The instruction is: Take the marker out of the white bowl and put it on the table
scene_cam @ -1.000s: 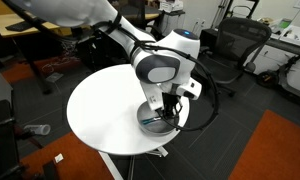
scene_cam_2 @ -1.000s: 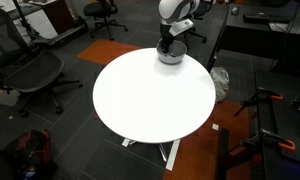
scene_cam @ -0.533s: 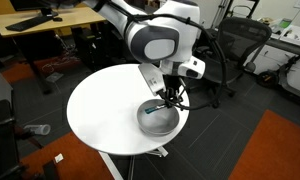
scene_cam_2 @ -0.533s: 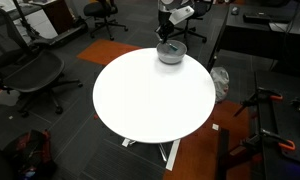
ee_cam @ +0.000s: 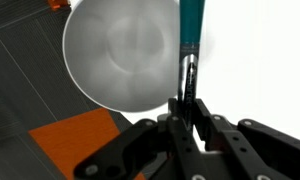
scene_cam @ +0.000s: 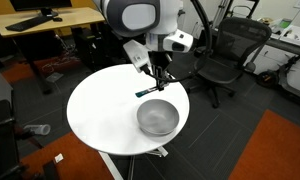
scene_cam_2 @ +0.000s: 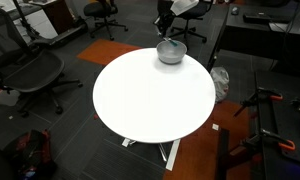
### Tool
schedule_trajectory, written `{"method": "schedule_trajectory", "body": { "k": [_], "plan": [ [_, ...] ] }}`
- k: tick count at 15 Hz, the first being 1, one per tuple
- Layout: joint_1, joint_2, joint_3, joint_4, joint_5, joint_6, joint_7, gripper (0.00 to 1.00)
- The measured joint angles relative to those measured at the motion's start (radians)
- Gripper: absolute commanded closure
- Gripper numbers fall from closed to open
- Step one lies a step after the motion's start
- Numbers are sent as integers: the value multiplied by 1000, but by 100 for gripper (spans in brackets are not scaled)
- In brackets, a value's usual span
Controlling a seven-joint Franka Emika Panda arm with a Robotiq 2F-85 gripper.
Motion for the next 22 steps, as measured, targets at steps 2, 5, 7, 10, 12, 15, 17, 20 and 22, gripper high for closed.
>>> {"method": "schedule_trajectory", "body": {
  "k": [2,5,7,10,12,15,17,20,22],
  "plan": [
    [26,-35,0,-35,-3,0,46,95],
    [69,-70,0,-67,-14,0,146,95],
    [96,-80,-1,-77,-21,-2,217,95],
    [129,-80,-1,-82,-26,-16,308,95],
    [143,-78,-2,-85,-27,-27,362,95],
    [150,-65,-2,-85,-26,-28,418,95],
    [150,-52,-2,-85,-25,-28,441,95],
    [150,-25,-2,-84,-15,-28,457,95],
    [150,-3,-2,-82,-6,-26,458,95]
  ]
}}
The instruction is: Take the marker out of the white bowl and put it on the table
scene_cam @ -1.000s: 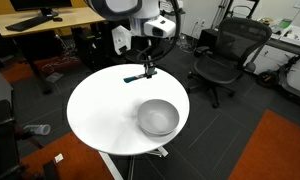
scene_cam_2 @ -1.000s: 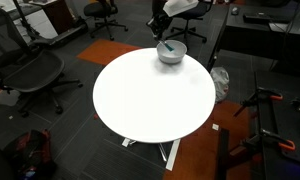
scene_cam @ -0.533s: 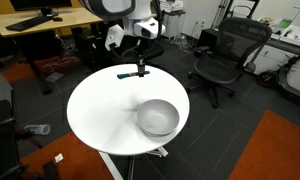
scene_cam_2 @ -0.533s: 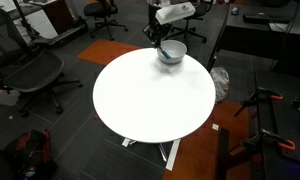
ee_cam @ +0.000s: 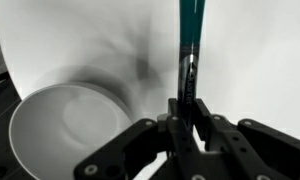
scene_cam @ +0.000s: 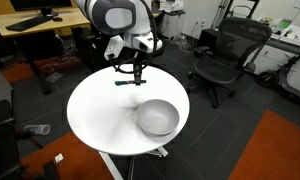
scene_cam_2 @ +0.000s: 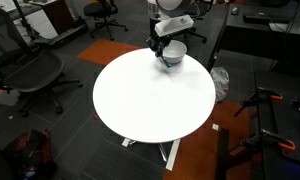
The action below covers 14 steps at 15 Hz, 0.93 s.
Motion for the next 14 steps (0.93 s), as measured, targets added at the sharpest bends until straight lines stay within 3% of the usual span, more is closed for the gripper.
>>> {"method": "schedule_trajectory", "body": {
  "k": [8,10,14],
  "plan": [
    [-1,97,0,34,37,41,4,95],
    [-1,117,0,46,37,55,23,56],
    [-1,145,0,70,39,58,37,27]
  ]
}}
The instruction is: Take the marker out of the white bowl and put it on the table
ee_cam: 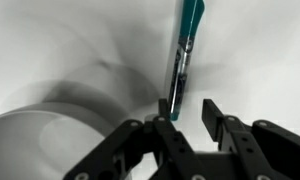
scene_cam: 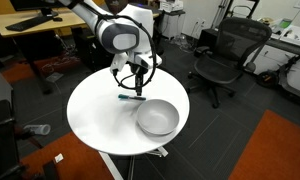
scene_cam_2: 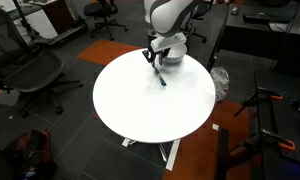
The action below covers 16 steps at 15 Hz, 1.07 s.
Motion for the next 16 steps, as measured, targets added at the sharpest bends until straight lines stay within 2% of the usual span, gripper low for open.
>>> {"method": "schedule_trajectory", "body": {
  "k": [4,10,16],
  "plan": [
    [0,6,0,12,0,1,0,0],
    [7,-28,0,6,0,2,0,0],
    [25,-155,0,-84,-2,2,0,0]
  ]
}}
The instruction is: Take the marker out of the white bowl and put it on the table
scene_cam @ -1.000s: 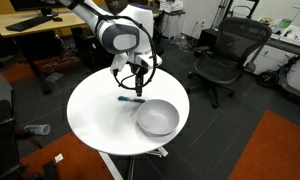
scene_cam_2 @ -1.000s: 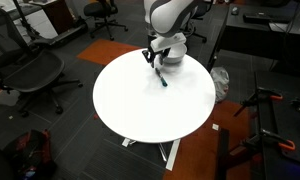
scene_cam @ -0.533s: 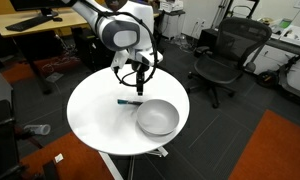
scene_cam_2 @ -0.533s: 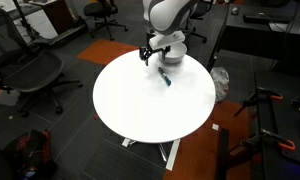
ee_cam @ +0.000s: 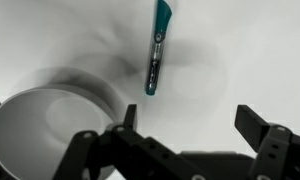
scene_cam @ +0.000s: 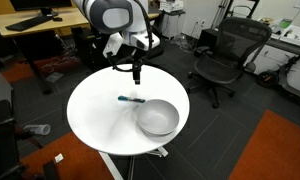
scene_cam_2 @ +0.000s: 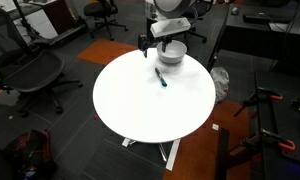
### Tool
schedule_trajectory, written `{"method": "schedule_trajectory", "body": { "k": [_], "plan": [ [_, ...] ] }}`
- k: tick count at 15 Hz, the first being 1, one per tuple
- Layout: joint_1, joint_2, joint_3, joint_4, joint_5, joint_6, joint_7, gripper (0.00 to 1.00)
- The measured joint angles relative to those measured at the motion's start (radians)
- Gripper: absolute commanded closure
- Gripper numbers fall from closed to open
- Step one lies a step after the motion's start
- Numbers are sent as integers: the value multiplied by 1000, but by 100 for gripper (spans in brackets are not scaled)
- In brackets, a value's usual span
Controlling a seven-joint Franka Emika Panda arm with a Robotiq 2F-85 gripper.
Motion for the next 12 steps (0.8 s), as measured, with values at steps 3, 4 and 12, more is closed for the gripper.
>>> {"method": "schedule_trajectory", "body": {
  "k": [3,4,12],
  "plan": [
    [4,-78,0,-63,-8,1,-1,0],
    [5,-103,0,-84,-12,3,-1,0],
    [8,-163,0,-144,-44,13,-1,0]
  ]
}}
